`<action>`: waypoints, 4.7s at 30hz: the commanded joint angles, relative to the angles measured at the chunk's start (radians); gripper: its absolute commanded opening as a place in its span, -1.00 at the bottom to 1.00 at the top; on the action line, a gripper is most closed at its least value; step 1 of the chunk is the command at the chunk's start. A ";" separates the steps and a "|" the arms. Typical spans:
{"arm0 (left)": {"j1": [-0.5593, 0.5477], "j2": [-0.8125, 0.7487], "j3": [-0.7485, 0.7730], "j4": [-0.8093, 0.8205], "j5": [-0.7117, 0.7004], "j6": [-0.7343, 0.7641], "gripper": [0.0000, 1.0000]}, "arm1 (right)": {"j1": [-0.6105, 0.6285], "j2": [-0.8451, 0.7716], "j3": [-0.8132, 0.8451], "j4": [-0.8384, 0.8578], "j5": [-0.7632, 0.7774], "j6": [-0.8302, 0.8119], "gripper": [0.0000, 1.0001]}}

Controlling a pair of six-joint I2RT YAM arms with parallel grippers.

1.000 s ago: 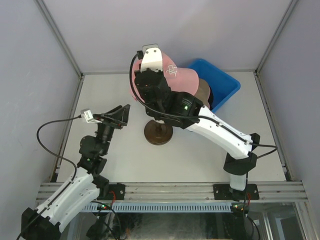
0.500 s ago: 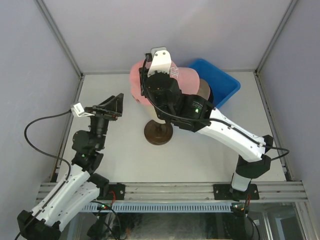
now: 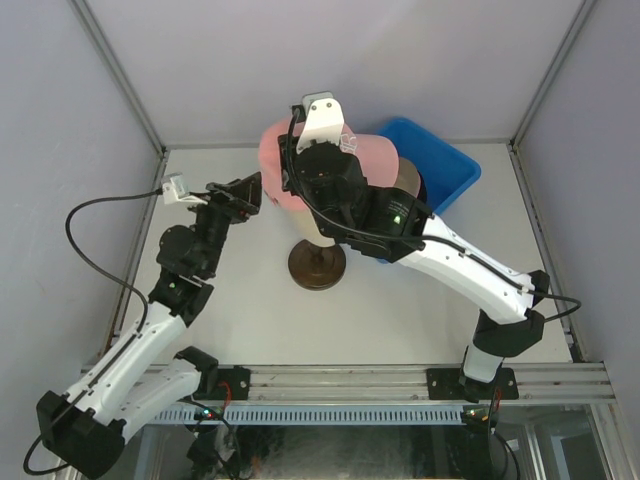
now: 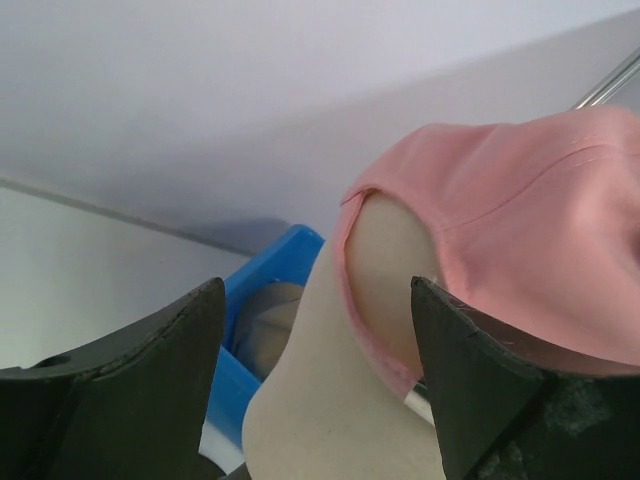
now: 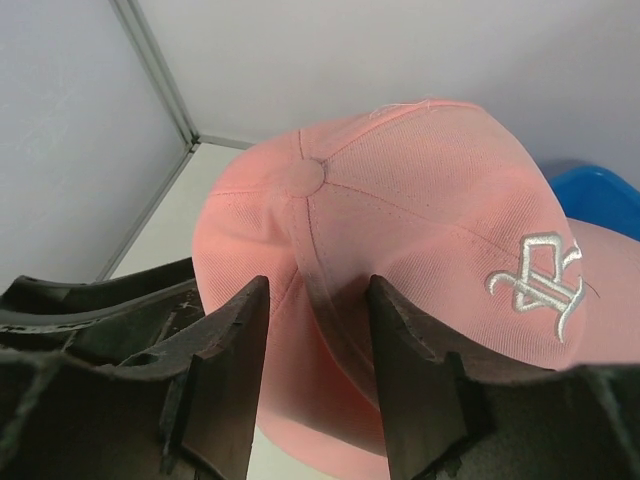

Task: Stack the hats
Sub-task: Place the hat on the hat stand.

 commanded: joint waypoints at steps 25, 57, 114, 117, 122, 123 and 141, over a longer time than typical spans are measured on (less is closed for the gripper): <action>0.145 0.147 0.174 -0.019 0.368 -0.066 0.03 | -0.016 -0.043 -0.032 -0.019 -0.072 -0.003 -0.11; 0.155 0.210 0.186 -0.046 0.415 -0.064 -0.99 | -0.027 -0.105 -0.113 -0.006 -0.083 0.023 0.02; 0.154 0.174 0.213 -0.209 0.368 -0.004 -0.99 | -0.781 -0.798 -1.177 0.667 -1.002 0.445 0.43; 0.155 0.169 0.207 -0.211 0.365 -0.004 -1.00 | -0.801 -0.785 -1.191 0.725 -1.051 0.445 0.43; 0.155 0.172 0.209 -0.209 0.366 0.019 -1.00 | -0.831 -0.742 -1.199 0.801 -1.130 0.445 0.43; 0.155 0.173 0.209 -0.209 0.367 0.018 -1.00 | -0.837 -0.732 -1.199 0.811 -1.142 0.445 0.43; 0.155 0.151 0.184 -0.211 0.359 0.017 -1.00 | -0.889 -0.672 -1.243 1.016 -1.338 0.445 0.43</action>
